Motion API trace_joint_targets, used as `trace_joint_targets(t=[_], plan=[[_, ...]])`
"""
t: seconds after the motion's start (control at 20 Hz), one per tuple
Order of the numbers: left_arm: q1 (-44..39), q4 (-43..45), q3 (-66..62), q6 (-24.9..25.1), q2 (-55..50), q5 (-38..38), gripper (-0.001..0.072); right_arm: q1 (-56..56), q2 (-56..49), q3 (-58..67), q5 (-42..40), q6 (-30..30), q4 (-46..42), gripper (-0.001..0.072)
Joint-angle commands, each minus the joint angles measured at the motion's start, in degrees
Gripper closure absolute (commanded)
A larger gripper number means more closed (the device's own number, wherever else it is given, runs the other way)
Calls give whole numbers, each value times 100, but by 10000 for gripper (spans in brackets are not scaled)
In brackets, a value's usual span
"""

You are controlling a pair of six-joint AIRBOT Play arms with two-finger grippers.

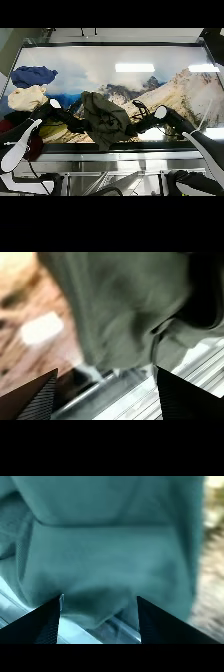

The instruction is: Fold the shirts.

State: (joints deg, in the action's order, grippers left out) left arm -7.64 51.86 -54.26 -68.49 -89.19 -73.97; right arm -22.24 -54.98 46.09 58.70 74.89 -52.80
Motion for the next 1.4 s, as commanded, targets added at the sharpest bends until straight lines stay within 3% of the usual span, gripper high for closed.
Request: trace_joint_targets(t=[0.0,0.05,0.1,0.15,0.2,0.25,0.35,0.45,0.5,0.55,0.7,0.95,1.0,1.05,1.1,1.15,1.35], plan=[[-234,-376,-199,289,-328,522,56,-330,-175,-15,-455,-15,116,182],[-319,-382,-352,284,-459,503,66,-332,-179,-13,-509,-15,166,182],[-387,-382,-472,284,-562,483,234,-332,-179,-13,-533,-15,201,182],[-446,-380,-588,289,-647,433,491,-332,-170,-11,-514,-15,269,182],[-479,-358,-691,286,-715,363,615,-332,-136,-9,-452,-17,304,183],[-501,-332,-756,286,-739,304,615,-330,-81,24,-321,-96,295,182],[-479,-328,-750,289,-691,297,695,-289,83,195,59,-166,151,181],[-365,-337,-750,289,-638,251,695,-247,262,457,402,-162,-131,154],[-313,-341,-750,289,-621,208,695,-247,354,551,483,-162,-212,46],[-254,-339,-748,289,-610,186,695,-258,431,597,483,-162,-184,13],[-136,-345,-750,284,-605,85,695,-262,306,592,455,-164,-214,13],[-197,-350,-750,245,-605,46,695,-568,-769,597,17,-168,-122,15],[-197,-352,-750,245,-605,13,695,-605,-916,597,-44,-175,-22,37],[-197,-352,-750,243,-603,-44,695,-605,-977,605,-42,-334,197,235],[-195,-352,-750,245,-597,-116,695,-605,-973,649,-28,-533,393,602],[-197,-352,-750,247,-557,-201,695,-603,-916,723,-2,-595,470,691],[-15,-358,-754,245,284,-551,695,-208,-186,1495,726,-621,439,691]])
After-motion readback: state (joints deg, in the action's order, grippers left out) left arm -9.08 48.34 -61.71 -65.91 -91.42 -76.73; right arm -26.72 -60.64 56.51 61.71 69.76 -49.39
